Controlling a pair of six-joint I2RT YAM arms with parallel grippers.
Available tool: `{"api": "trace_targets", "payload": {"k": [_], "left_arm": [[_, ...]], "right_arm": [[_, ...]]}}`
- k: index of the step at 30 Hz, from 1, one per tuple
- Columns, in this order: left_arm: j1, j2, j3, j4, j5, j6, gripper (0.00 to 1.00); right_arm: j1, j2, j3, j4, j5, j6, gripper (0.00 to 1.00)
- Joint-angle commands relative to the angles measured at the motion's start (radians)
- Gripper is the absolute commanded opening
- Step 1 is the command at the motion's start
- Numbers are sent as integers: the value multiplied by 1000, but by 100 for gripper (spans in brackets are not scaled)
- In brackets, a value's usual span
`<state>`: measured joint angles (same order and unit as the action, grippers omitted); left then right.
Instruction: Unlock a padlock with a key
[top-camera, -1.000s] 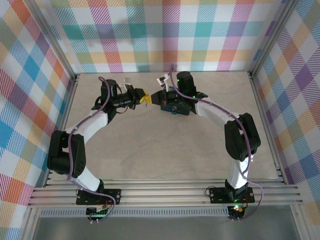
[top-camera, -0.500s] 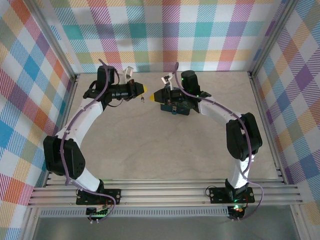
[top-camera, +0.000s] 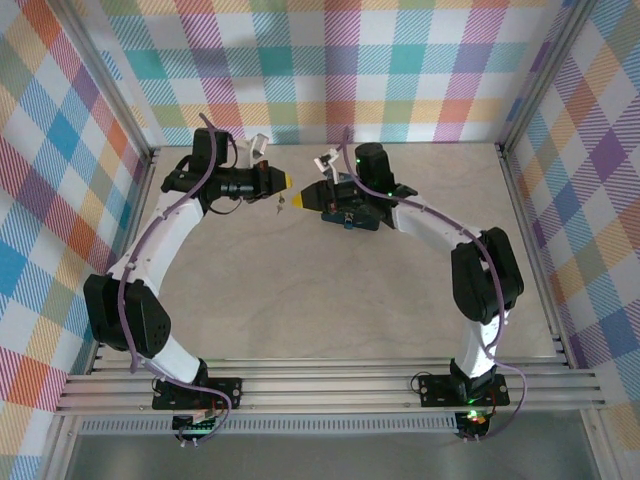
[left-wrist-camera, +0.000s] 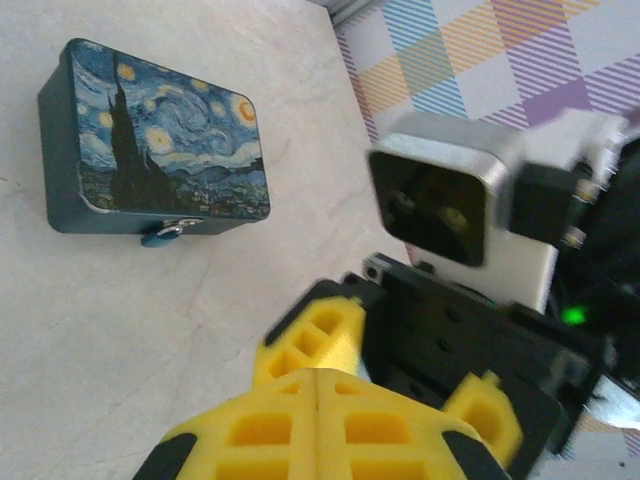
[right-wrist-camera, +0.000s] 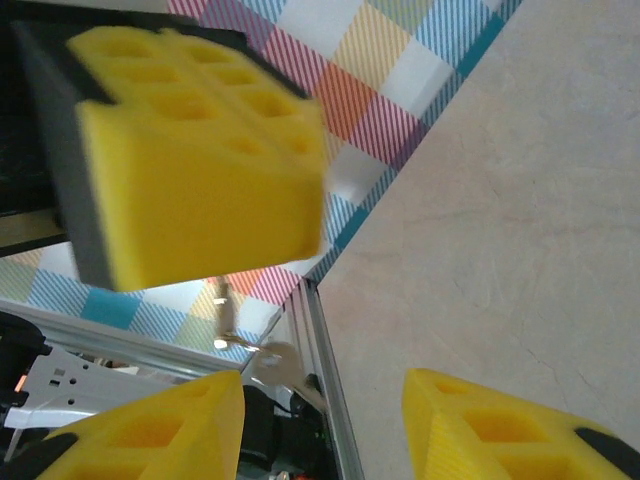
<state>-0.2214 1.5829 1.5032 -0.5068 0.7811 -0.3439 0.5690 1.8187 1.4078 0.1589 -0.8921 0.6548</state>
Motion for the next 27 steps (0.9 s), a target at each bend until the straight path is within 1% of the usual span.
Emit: {"api": "trace_targets", "payload": {"k": [1,4,7,16,27], "left_arm": [[5,-25,11,-22,-35,0,0],[4,-43,7,-26,-55,3,0],[0,-59,2,-31,-71,5,0],[-25,-72,1,-22,-67,-13,0],[-62,-91,-53,31,-72,-52,0]], "right_arm": [[18,-90,-45,88,88,37,46],[26,-130,-75,84,136,33,46],[29,-156,-91,75,151,24,46],[46,-151,-89,64,121,37,46],[54,-139,-78,68,78,40,42]]}}
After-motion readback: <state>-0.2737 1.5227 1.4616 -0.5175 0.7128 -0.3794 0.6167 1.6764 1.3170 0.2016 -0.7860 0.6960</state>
